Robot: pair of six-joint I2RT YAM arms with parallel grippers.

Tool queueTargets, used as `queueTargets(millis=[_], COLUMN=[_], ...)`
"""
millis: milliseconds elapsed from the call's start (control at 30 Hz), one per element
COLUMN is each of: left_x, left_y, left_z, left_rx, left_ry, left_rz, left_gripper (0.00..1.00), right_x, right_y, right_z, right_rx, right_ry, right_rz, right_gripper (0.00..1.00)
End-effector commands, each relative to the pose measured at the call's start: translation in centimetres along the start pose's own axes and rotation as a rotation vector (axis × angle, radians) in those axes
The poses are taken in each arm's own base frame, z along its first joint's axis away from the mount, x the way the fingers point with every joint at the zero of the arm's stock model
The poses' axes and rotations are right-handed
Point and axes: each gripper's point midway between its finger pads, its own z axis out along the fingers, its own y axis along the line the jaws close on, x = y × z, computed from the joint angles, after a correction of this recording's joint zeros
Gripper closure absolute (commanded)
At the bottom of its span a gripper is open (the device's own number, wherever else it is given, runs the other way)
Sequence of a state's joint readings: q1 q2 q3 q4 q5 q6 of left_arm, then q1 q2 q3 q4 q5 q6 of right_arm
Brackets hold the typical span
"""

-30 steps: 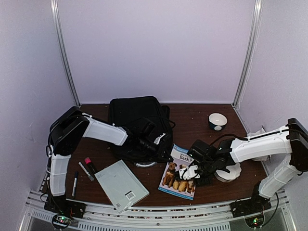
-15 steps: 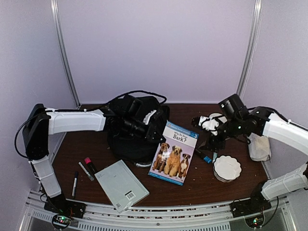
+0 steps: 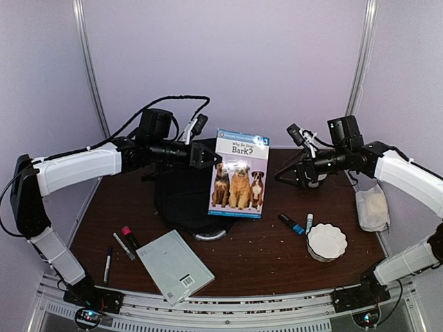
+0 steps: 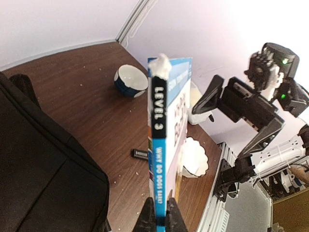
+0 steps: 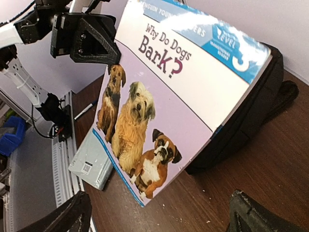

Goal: Pack the student bag
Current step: Pass from the left arm to the right

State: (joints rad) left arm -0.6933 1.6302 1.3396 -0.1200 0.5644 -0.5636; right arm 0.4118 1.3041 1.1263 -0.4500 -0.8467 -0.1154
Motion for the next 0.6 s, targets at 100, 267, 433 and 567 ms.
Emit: queueTargets(millis=[100, 267, 433, 567], left_x=[-6.5, -6.3, -6.3, -6.6], left_y=[-6.1, -8.4, -8.6, -7.6], left_z=[-3.4, -4.5, -4.9, -5.2], left_rx=[0.179, 0.271, 0.275, 0.227], left_ry=[-0.199, -0.198, -0.209, -0.221], left_rz=[0.136, 0.174, 0.186, 0.184], left_gripper=[1.0, 1.0, 1.0, 1.0], right_x=[-4.0, -4.1, -3.4, -3.2], right_y=[-0.2, 0.6, 5.2, 7.5], right_z=[2.9, 4.0, 5.1, 4.6], right_rx=[-0.161, -0.24, -0.445, -0.529], right_ry=[-0.087, -0.098, -0.056, -0.054], right_rz=[0.144, 0.147, 0.14, 0.129], right_gripper=[0.0, 0.04, 0.2, 0.25])
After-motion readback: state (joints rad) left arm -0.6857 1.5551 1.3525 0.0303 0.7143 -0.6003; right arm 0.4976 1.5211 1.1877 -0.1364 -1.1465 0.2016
